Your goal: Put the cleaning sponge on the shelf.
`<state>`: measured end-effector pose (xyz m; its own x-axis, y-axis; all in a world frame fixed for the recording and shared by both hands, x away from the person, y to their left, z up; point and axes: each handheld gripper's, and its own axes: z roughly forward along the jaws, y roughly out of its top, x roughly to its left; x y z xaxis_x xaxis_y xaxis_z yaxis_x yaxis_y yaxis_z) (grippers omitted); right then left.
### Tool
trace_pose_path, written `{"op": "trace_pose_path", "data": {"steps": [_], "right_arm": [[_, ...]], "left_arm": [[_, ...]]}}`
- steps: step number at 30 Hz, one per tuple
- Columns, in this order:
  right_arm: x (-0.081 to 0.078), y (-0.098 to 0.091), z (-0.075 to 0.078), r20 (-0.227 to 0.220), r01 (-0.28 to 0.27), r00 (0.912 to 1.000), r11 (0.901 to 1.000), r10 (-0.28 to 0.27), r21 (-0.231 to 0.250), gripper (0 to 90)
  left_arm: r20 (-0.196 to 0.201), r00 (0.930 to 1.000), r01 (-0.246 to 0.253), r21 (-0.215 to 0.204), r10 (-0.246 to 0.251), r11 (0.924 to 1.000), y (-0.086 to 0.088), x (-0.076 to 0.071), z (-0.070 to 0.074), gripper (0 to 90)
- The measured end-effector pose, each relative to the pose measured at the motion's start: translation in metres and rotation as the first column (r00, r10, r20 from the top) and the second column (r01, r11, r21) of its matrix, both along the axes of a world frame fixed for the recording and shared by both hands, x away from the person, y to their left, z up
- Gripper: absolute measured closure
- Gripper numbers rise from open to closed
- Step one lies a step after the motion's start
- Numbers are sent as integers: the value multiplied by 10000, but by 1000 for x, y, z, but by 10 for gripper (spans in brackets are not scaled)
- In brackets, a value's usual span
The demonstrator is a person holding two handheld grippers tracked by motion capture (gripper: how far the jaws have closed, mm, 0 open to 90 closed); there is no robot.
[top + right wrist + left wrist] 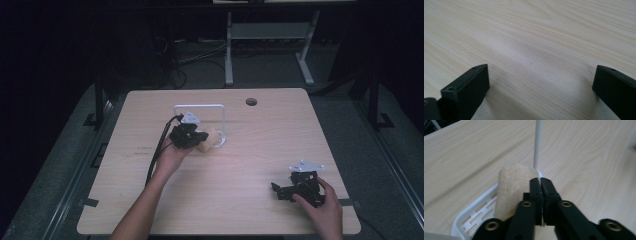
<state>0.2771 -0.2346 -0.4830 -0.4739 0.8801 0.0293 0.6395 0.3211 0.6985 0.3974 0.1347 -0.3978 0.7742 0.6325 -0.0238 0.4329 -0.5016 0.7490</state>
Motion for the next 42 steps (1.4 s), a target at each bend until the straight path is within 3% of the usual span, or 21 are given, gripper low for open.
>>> {"op": "trace_pose_path", "data": {"steps": [10,19,28,42], "right_arm": [[0,0,0,-9,13,10000,10000,-13,3,7],[0,0,0,-2,4,10000,10000,-4,3,7],[0,0,0,-2,4,10000,10000,-4,3,6],[0,0,0,0,3,10000,10000,-3,1,7]], "left_arm": [[-282,9990,337,1,-337,9994,-1,-17,-13,900],[-617,9958,694,307,-674,9971,-14,-19,-38,900],[-615,9970,510,490,-479,9975,-18,-14,-52,899],[-716,9974,55,508,-19,9987,-5,-7,-57,898]]}}
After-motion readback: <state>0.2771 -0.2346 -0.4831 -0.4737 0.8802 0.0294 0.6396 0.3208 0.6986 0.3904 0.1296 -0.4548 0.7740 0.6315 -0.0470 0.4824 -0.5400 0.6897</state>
